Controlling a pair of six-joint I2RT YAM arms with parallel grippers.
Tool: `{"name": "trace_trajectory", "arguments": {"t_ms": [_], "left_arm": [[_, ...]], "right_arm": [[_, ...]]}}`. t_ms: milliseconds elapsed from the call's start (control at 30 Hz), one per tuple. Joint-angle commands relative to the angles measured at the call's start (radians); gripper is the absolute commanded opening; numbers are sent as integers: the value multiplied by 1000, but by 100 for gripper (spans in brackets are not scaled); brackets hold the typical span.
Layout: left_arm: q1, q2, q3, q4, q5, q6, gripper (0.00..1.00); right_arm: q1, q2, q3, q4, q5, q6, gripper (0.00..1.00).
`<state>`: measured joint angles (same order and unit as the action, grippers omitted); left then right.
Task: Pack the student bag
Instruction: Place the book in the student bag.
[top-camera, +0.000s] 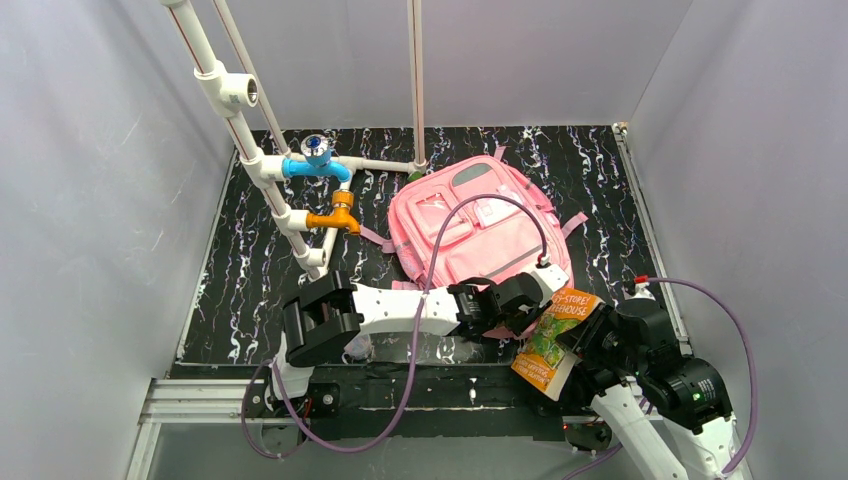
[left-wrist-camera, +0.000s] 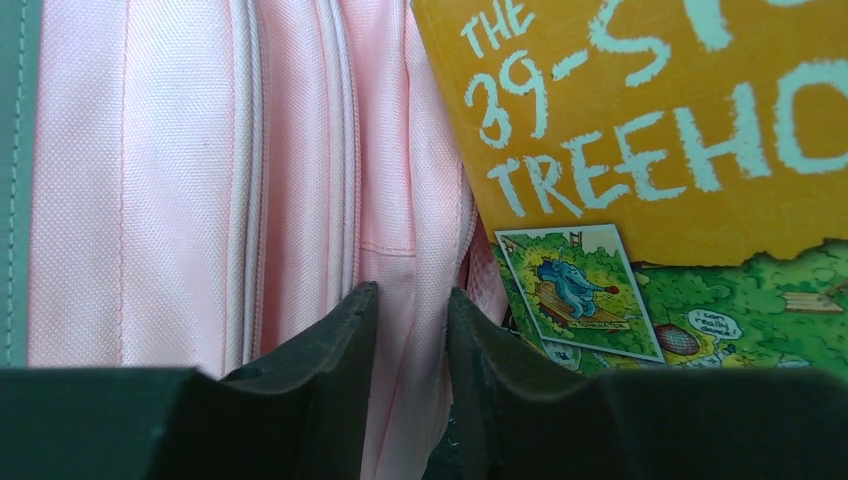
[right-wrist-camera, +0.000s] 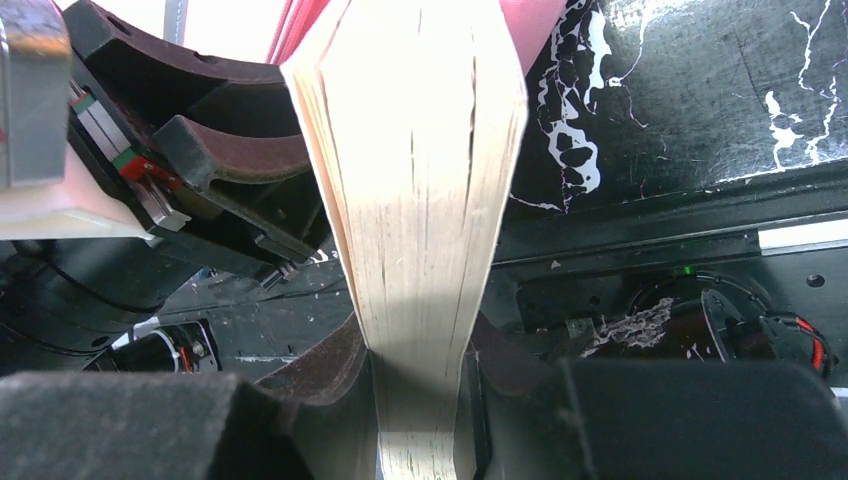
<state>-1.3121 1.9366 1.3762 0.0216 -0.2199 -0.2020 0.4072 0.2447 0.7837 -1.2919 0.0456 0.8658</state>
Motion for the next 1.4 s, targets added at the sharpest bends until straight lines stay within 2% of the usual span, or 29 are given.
{"name": "trace_trajectory", "arguments": {"t_ms": [0,200,533,633,700,767,800,867,900,933,1033,1133,1267,1367], "left_arm": [[1,-25,28,8,-54,24,24],[28,-70,10,22,55,-45,8],[117,-128,-49,84,285,-225,19],[126,-124,-54,87,294,-212,13],[126,-120,-49,82,287,-190,3],[121,-137,-37,43,228,-142,0],[106,-155,-13,7,143,-82,0],[9,-236,-1,26,-246,170,0],[-25,-262,-18,103,-361,293,0],[-37,-282,-26,174,-394,369,0],[-38,-310,11,195,-387,419,0],[-39,-329,48,179,-354,391,0],[-45,-356,68,145,-337,383,0],[-45,-382,51,140,-354,402,0]], "right_arm": [[-1,8,56,54,-4,13,1],[-1,12,54,59,-8,8,1],[-1,13,50,70,-19,4,1],[-1,15,56,72,-20,3,1],[-1,19,61,70,-20,2,1],[-1,22,69,69,-26,9,1],[-1,25,77,72,-35,24,1],[-1,42,114,101,-108,73,1],[-1,47,126,128,-146,105,1],[-1,50,131,175,-178,138,1],[1,55,120,281,-228,225,1],[1,66,54,383,-247,343,1],[9,56,-22,520,-133,473,1],[41,89,-173,790,-179,572,1]]}}
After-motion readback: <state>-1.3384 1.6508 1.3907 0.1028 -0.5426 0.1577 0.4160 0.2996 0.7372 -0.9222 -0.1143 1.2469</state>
